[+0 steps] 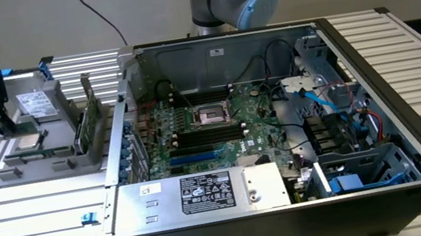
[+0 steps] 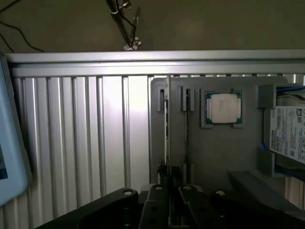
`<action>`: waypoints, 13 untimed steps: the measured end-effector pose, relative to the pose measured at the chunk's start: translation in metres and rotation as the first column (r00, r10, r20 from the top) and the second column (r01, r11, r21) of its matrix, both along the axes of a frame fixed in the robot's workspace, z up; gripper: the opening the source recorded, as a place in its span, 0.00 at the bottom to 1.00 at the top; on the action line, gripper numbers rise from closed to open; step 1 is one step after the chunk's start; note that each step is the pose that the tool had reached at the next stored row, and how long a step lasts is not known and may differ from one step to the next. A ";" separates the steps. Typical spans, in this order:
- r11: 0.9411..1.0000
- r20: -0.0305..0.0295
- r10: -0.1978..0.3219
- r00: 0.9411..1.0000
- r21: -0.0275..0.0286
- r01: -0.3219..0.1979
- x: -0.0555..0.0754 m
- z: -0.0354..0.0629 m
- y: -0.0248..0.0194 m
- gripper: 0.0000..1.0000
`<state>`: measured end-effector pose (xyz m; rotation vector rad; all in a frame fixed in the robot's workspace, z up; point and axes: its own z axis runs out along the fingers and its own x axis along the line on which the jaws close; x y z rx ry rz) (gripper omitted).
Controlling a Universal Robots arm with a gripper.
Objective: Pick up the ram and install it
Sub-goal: 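Pick up the ram and move it above insertion slot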
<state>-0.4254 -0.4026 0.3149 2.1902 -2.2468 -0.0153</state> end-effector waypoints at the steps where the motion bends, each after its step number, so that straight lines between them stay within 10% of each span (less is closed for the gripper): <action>1: 1.000 0.000 0.000 1.000 0.000 0.000 0.004 0.0044 -0.0002 0.14; 13: 1.000 -0.005 0.000 1.000 0.000 0.000 0.056 0.0505 -0.0054 0.14</action>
